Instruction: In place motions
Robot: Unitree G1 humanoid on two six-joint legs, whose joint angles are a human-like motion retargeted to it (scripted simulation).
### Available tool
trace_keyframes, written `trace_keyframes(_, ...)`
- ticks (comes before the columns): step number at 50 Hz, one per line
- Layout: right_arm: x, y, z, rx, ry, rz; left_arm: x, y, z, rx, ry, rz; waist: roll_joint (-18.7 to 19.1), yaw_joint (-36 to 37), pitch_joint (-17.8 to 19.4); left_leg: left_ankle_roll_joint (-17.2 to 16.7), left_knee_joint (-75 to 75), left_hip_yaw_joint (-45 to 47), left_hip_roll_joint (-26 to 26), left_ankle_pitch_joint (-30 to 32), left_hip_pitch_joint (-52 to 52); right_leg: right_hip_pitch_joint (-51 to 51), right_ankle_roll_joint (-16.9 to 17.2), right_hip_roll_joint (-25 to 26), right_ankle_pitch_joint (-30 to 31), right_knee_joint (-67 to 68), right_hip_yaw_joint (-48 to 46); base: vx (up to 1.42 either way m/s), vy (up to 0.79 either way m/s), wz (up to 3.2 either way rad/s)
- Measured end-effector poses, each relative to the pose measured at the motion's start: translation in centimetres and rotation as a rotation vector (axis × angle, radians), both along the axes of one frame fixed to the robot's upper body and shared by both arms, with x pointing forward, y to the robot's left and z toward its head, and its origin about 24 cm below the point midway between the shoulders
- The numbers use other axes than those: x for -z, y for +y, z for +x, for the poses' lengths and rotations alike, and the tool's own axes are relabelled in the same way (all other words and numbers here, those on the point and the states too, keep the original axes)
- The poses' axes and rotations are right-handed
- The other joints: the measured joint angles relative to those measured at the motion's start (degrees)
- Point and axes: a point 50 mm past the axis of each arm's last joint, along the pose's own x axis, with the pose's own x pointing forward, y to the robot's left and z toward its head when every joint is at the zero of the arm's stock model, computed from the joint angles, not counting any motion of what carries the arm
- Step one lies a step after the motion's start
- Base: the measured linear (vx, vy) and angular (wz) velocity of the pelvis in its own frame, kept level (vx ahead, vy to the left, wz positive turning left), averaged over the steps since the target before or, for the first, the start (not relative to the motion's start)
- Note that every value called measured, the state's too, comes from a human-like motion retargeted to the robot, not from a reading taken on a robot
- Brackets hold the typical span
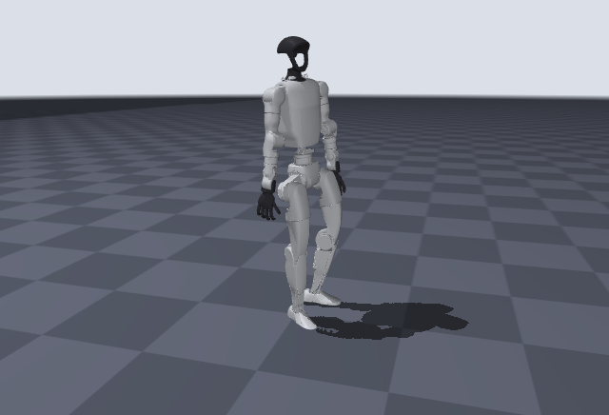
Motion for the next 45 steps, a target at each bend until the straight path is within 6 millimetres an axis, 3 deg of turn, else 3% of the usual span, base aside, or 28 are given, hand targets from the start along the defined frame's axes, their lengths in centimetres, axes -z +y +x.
trace_keyframes(3, 0.3, 1.6, 3.3, -0.054, -0.061, 0.085, -0.1, 0.3, -3.6, 0.003, 0.120, -0.003, -1.28, 1.73, 1.22, 3.01, 11.19, -3.47, 1.36, 4.94, -5.32, 0.67, -0.26, -1.59, -0.25, 0.09, 0.38, -0.16, -0.06, 0.19)
trace_keyframes(6, 0.3, 3.0, 6.6, -0.079, -0.137, 0.133, -0.6, 0.9, -7.2, 0.057, 0.235, -0.006, -2.21, 4.46, 2.60, 8.98, 24.84, -6.25, 3.11, 9.74, -12.50, 1.34, -0.63, -2.64, -0.37, 0.27, 0.01, -0.15, -0.05, 0.26)
trace_keyframes(11, -1.2, 5.3, 15.2, -0.054, -0.358, 0.208, -2.1, 1.5, -14.0, 0.148, 0.425, -0.027, -0.64, 10.71, 4.45, 10.91, 53.83, -8.60, 10.66, 5.90, -30.86, 0.96, -2.43, -0.66, 0.61, -0.34, -0.52, -0.14, -0.04, 0.01)
trace_keyframes(14, -4.0, 7.8, 22.0, -0.077, -0.579, 0.306, -3.6, 1.2, -18.2, 0.119, 0.556, -0.048, 0.27, 14.38, 6.22, 12.23, 69.00, -8.70, 14.92, 2.81, -42.09, 0.59, -4.22, 1.63, 1.45, -0.91, 0.89, -0.13, -0.09, -0.62)
trace_keyframes(17, -8.3, 10.7, 28.3, -0.130, -0.792, 0.432, -5.7, 0.2, -22.5, 0.031, 0.713, -0.097, -0.16, 18.98, 8.74, 12.36, 79.83, -7.55, 18.45, 0.54, -51.21, 0.74, -6.14, 2.74, 2.11, -0.96, 4.13, -0.08, -0.07, -1.21)
trace_keyframes(20, -12.2, 12.6, 32.1, -0.214, -0.942, 0.501, -7.3, -0.6, -25.1, -0.039, 0.811, -0.162, -1.10, 22.65, 10.28, 12.28, 85.07, -5.13, 21.51, -1.78, -55.94, 0.58, -7.64, 3.10, 2.21, -0.30, 7.00, -0.04, -0.06, -1.03)
trace_keyframes(23, -15.0, 13.3, 34.5, -0.307, -1.047, 0.481, -7.9, -0.4, -25.8, -0.059, 0.836, -0.183, -2.64, 24.37, 11.08, 12.50, 86.64, -2.79, 23.41, -2.73, -56.96, 0.08, -8.53, 2.35, 1.93, 0.75, 7.96, -0.01, -0.06, -0.37)
trace_keyframes(27, -15.9, 13.5, 35.2, -0.360, -1.076, 0.469, -6.7, 1.0, -23.9, -0.017, 0.763, -0.130, -2.09, 22.85, 10.04, 13.07, 83.61, -5.98, 24.13, -1.91, -54.45, 0.66, -8.39, 3.45, 1.19, 0.61, 6.28, 0.04, 0.01, 0.47)
trace_keyframes(31, -14.0, 12.7, 33.8, -0.352, -1.019, 0.440, -5.1, 2.2, -20.7, 0.004, 0.656, -0.073, -1.38, 19.64, 5.76, 10.92, 73.10, -7.72, 21.58, 0.42, -46.31, 0.17, -7.10, 3.98, 0.74, -0.57, 2.94, 0.10, 0.11, 0.91)
trace_keyframes(35, -10.4, 11.8, 30.6, -0.303, -0.883, 0.413, -3.3, 2.1, -16.7, -0.080, 0.521, -0.047, -2.43, 15.70, 1.78, 6.09, 51.04, -5.71, 12.83, 4.49, -30.50, -0.62, -5.19, 1.53, 0.00, -0.60, 0.38, 0.17, 0.12, 0.77)
trace_keyframes(40, -6.1, 11.7, 25.1, -0.293, -0.681, 0.437, -1.5, 2.0, -11.1, -0.175, 0.316, -0.007, -3.69, 11.58, -0.14, 1.08, 11.05, -8.48, -2.71, 11.99, -8.77, 1.50, -3.23, -0.22, -1.56, -0.44, -0.16, 0.22, 0.08, 0.32)
trace_keyframes(42, -4.7, 11.2, 22.9, -0.288, -0.598, 0.425, -1.0, 2.3, -9.1, -0.136, 0.246, 0.003, -2.31, 8.93, -2.01, 0.15, -1.56, -1.76, -3.82, 2.86, -1.72, 1.09, -2.67, 1.21, -2.35, -0.22, -1.37, 0.26, 0.15, 0.68)
trace_keyframes(43, -4.0, 10.9, 21.7, -0.288, -0.554, 0.414, -0.9, 2.2, -8.3, -0.108, 0.221, 0.003, -1.69, 7.73, -2.69, 0.75, -6.06, 1.81, -3.92, 1.18, 0.28, 1.26, -2.27, 1.55, -2.63, -0.22, -1.73, 0.33, 0.20, 0.73)
trace_keyframes(45, -2.9, 10.2, 19.6, -0.282, -0.466, 0.390, -0.6, 2.2, -7.1, -0.039, 0.180, 0.001, -0.05, 3.95, -3.94, 0.43, -12.10, 0.47, -4.81, 2.67, 1.86, 1.56, -1.31, 2.04, -3.01, -0.32, -4.06, 0.28, 0.19, 0.97)
